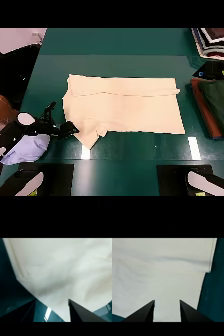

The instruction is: Fold the shirts.

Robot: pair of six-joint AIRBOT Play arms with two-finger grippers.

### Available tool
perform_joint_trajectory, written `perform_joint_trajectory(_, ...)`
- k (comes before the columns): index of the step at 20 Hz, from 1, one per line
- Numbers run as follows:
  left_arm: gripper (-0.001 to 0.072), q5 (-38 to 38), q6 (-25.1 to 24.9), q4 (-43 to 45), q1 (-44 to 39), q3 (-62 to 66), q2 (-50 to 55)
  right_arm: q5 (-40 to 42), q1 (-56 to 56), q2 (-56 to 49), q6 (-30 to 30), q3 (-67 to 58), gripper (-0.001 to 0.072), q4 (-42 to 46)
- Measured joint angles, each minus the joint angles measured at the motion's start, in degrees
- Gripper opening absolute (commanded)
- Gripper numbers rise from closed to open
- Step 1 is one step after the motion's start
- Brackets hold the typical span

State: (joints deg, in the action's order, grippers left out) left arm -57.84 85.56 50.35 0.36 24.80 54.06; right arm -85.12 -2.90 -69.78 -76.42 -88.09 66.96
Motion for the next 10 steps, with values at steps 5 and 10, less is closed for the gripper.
perform_joint_trajectory(5,0.0476,2.78,-0.33,-1.55,-0.04,-0.52,-0.09,0.04,0.00,0.09,-0.04,0.00,0.0372,-0.02)
perform_joint_trajectory(10,0.0030,5.66,-0.83,-2.97,-0.04,-0.66,-0.09,0.07,0.02,0.09,-0.24,0.00,0.0372,-0.02)
